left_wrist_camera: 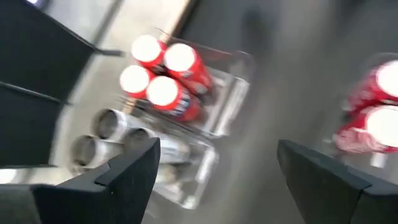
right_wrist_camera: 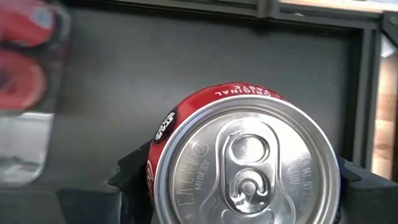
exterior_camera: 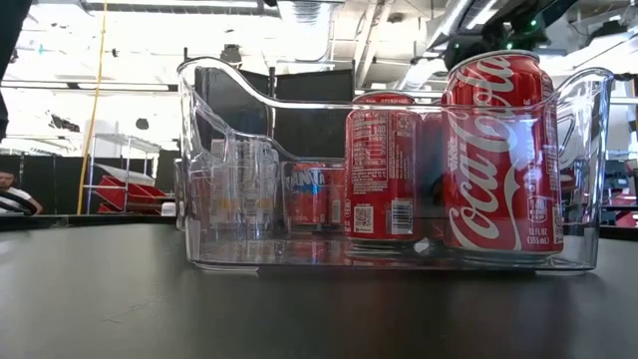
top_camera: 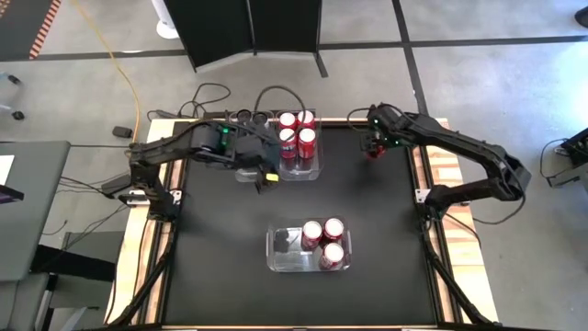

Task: Sort soda cans
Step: Put the red soda can into the bottom transparent bin

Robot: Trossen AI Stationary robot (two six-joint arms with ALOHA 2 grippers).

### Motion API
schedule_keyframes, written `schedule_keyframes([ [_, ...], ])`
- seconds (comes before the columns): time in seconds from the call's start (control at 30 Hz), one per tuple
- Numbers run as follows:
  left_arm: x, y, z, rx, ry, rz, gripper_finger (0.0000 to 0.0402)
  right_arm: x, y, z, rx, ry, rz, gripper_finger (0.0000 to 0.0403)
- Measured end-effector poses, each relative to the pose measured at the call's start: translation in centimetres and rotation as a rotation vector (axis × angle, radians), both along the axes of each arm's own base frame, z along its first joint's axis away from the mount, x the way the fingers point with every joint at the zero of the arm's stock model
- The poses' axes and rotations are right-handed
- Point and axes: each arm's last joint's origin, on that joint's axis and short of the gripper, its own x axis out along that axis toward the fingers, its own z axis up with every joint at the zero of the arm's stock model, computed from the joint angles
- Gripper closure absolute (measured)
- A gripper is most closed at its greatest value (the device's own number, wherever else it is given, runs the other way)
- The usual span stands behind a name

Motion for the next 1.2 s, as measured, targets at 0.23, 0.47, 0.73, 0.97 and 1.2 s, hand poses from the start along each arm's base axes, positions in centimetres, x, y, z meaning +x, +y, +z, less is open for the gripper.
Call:
schedule_keyframes([
  [0.23, 0.0, 1.7, 0.0, 0.025, -0.006, 0.083, 0.0086, 0.1, 1.1, 0.8, -0.031, -0.010, 0.078, 0.0098],
  [0.47, -4.2, 2.4, 3.1, 0.056, -0.138, 0.164, 0.0086, 0.0, 2.1, 1.5, -0.040, -0.030, 0.145, 0.0098],
  [0.73, -11.3, 0.9, 7.0, -0.042, -0.413, 0.216, 0.0086, 0.4, 4.9, 6.3, -0.059, -0.132, 0.302, 0.0097],
  [0.97, -14.4, -1.2, 8.0, -0.123, -0.523, 0.163, 0.0086, 1.9, 9.3, 14.0, -0.161, -0.345, 0.531, 0.0097],
  [1.2, -14.7, -2.2, 7.1, -0.067, -0.482, 0.127, 0.0086, 5.4, 14.2, 17.2, -0.176, -0.545, 0.754, 0.0097],
])
